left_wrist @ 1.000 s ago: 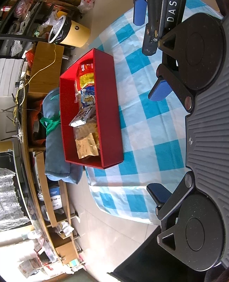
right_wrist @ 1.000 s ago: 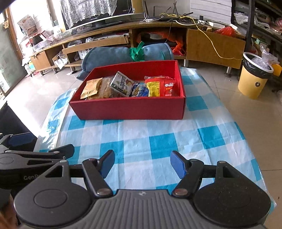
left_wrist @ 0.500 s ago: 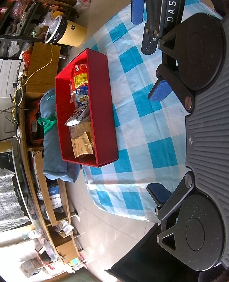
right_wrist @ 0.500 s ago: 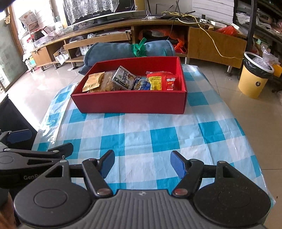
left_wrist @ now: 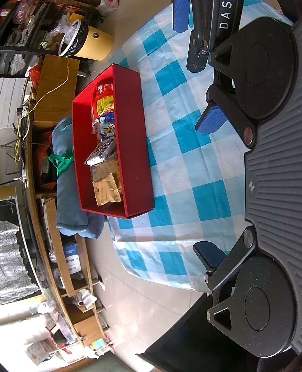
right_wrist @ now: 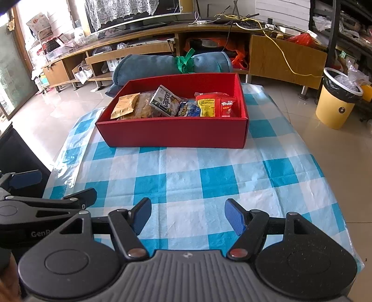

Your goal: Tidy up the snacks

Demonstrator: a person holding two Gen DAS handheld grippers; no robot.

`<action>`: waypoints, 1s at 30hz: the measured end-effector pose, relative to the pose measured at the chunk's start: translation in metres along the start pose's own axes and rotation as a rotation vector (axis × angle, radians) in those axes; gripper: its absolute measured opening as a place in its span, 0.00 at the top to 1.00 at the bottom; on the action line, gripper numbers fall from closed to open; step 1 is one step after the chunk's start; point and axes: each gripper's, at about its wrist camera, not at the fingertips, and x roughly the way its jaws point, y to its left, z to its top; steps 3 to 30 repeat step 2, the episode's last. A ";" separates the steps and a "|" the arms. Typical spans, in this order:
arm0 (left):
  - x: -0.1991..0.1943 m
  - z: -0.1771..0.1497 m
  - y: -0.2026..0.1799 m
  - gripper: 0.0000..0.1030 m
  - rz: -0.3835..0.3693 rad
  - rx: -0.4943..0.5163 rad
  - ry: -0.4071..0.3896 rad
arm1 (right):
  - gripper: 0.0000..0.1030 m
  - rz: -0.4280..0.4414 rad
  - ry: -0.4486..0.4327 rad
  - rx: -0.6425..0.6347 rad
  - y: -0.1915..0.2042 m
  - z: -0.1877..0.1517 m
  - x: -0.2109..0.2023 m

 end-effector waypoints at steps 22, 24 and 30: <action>-0.001 0.000 0.001 0.02 -0.007 -0.009 0.002 | 0.38 0.005 -0.004 0.001 0.000 0.000 -0.001; -0.001 0.000 0.001 0.02 -0.007 -0.009 0.002 | 0.38 0.005 -0.004 0.001 0.000 0.000 -0.001; -0.001 0.000 0.001 0.02 -0.007 -0.009 0.002 | 0.38 0.005 -0.004 0.001 0.000 0.000 -0.001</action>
